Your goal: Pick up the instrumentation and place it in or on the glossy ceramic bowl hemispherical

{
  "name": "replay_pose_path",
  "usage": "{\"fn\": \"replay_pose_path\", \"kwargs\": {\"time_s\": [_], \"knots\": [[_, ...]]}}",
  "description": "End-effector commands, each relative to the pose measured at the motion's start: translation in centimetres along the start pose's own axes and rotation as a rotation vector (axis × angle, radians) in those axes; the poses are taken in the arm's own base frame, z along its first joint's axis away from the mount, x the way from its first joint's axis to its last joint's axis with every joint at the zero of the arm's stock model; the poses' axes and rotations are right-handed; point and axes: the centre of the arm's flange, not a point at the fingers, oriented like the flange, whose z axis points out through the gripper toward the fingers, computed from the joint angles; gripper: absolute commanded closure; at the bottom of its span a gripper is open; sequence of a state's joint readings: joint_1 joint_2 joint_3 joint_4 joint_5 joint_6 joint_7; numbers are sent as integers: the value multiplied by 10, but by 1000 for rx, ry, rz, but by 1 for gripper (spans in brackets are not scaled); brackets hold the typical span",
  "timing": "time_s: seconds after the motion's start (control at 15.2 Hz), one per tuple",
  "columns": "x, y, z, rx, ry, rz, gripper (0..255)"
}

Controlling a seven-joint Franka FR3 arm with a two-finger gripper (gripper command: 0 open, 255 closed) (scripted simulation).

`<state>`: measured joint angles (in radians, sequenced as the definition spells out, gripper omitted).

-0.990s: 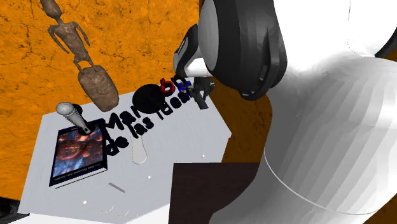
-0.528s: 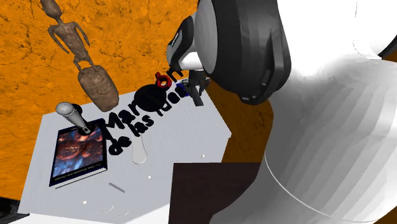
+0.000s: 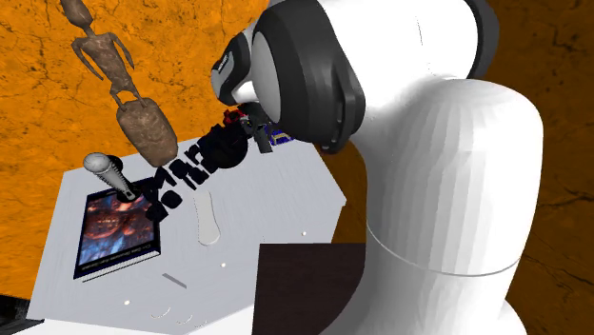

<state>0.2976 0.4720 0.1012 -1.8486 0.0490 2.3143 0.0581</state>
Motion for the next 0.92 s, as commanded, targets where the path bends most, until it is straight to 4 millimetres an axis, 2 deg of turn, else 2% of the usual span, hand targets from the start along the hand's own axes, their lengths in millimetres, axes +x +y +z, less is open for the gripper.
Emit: {"fn": "replay_pose_path", "kwargs": {"time_s": [0.0, 0.59, 0.86], "knots": [[13, -22, 1, 1, 1, 0, 255], [74, -123, 12, 1, 1, 0, 255], [76, -126, 29, 1, 1, 0, 255]]}}
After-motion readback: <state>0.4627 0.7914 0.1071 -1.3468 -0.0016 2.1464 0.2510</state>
